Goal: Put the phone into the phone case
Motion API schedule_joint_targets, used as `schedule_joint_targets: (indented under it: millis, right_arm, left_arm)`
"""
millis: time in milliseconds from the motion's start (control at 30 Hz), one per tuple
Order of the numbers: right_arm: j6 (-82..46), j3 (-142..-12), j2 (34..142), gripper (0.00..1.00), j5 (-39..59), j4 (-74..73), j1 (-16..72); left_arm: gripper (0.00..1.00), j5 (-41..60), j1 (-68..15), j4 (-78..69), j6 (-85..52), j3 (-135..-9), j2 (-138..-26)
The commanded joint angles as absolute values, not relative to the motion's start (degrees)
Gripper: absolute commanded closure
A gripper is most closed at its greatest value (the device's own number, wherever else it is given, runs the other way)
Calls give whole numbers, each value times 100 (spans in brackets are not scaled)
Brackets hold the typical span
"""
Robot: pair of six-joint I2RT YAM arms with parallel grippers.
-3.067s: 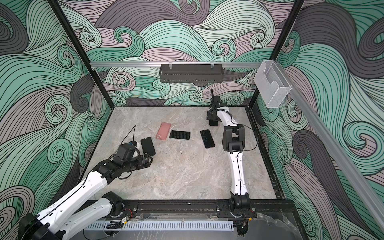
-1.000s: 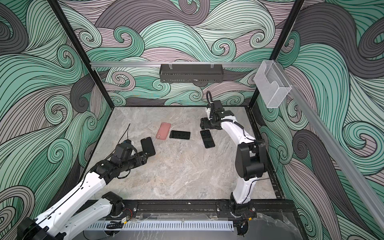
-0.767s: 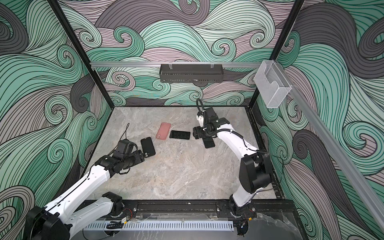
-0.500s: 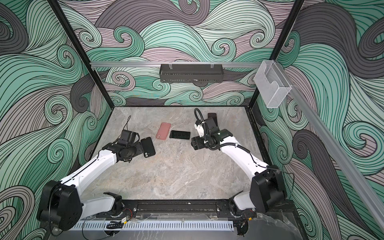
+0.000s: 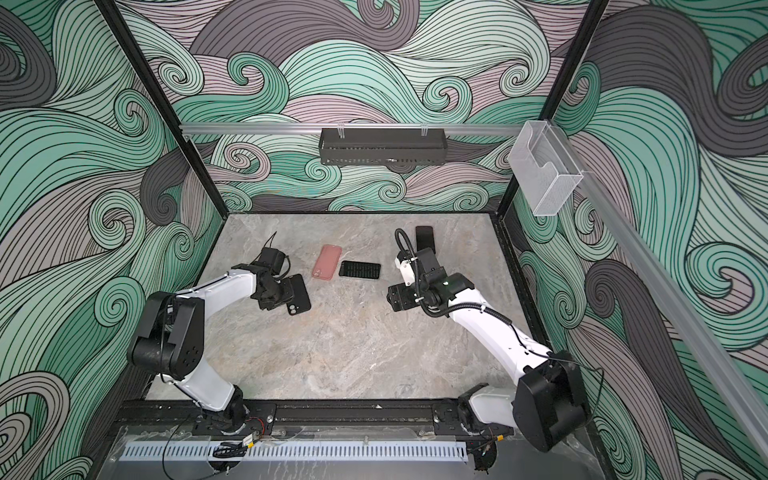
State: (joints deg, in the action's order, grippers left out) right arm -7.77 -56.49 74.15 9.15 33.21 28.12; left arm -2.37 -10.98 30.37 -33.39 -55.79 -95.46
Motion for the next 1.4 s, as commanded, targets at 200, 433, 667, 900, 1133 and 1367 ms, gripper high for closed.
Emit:
schedule_joint_targets:
  millis: [200,433,667,900,1133,1367]
  right_arm:
    - [-866,-5485,7217,20,861,3192,2848]
    - [-889,-5425,7165,20,855,3189,2848]
    - [-835,-5421,7141,19,815,3267,2852]
    - [-835,-5467,7202,19,810,3283,2848]
    - [-776,-5497,7233,18,770,3313,2848]
    - [-721,-5598,7262,18,637,3428,2848]
  left_arm:
    - [69,-496,-1063,3313,-3175,-5888,-9963]
    - [77,-527,-1063,3358,-3118,-5959,-10102]
    - [88,-421,-1063,3376,-3016,-5917,-10118]
    - [100,-201,-1061,3347,-2914,-5744,-9972]
    - [100,-206,-1198,3845,-2425,-5663,-9528]
    - [100,-256,-1622,4167,-2109,-5638,-8818]
